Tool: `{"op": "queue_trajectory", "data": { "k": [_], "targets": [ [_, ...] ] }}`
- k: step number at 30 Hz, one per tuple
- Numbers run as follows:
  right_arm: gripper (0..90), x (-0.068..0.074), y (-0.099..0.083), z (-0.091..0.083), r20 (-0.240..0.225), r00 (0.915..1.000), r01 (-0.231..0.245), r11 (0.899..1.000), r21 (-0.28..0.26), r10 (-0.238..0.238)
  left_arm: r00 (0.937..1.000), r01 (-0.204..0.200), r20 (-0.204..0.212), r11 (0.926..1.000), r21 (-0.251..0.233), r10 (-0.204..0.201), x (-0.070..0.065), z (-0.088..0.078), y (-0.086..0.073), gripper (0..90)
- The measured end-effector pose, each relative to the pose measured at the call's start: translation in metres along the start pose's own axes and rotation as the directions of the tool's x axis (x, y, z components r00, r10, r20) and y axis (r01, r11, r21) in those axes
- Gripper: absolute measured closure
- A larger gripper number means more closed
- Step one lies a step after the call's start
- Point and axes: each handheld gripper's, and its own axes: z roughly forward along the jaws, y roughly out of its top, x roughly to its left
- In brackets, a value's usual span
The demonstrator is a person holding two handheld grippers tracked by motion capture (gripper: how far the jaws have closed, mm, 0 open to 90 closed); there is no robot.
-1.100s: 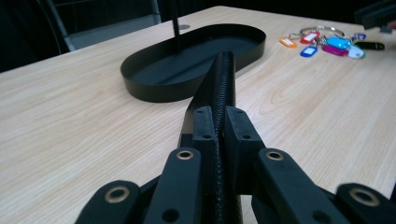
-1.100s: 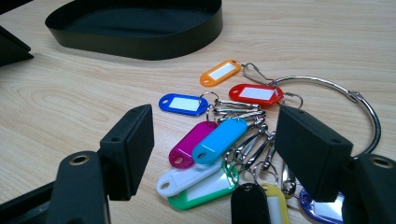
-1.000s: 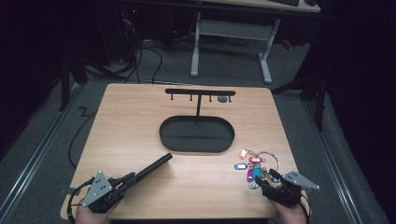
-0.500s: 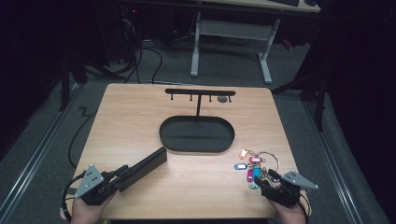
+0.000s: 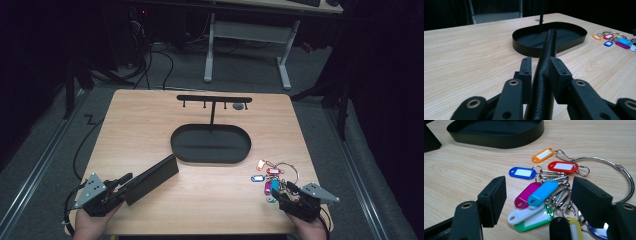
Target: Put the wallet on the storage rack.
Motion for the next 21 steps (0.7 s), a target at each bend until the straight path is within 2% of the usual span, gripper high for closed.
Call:
{"op": "queue_trajectory", "data": {
  "k": [4, 5, 14, 18, 21],
  "targets": [
    [28.9, -0.0003, -0.0001, 0.0002, -0.001, 1.0, 0.003, 1.0, 0.001, -0.003, 1.0, 0.001, 0.007, 0.9999, 0.012, -0.001, 0.0004, 0.0003, -0.0022, 68.9],
    [28.9, -0.0005, -0.0001, 0.0003, -0.001, 1.0, 0.004, 1.0, 0.002, -0.004, 0.9997, 0.005, 0.022, 0.9999, 0.012, -0.006, 0.0007, 0.0002, -0.0028, 68.9],
    [28.9, -0.0005, 0.0001, -0.0001, -0.001, 1.0, 0.005, 1.0, 0.001, -0.005, 0.9995, -0.005, 0.031, 0.9996, 0.028, 0.004, -0.0006, 0.001, -0.0047, 65.4],
    [28.9, -0.0007, 0.0002, -0.0005, 0.0, 1.0, 0.005, 1.0, 0.001, -0.005, 0.9992, -0.02, 0.035, 0.9989, 0.042, 0.019, -0.0015, 0.0005, -0.0062, 63.1],
    [28.9, -0.0006, 0.0003, -0.0006, -0.001, 1.0, 0.006, 1.0, 0.001, -0.006, 0.9983, -0.051, 0.031, 0.9964, 0.068, 0.049, -0.004, 0.0008, -0.0077, 62.0]
  ]
}}
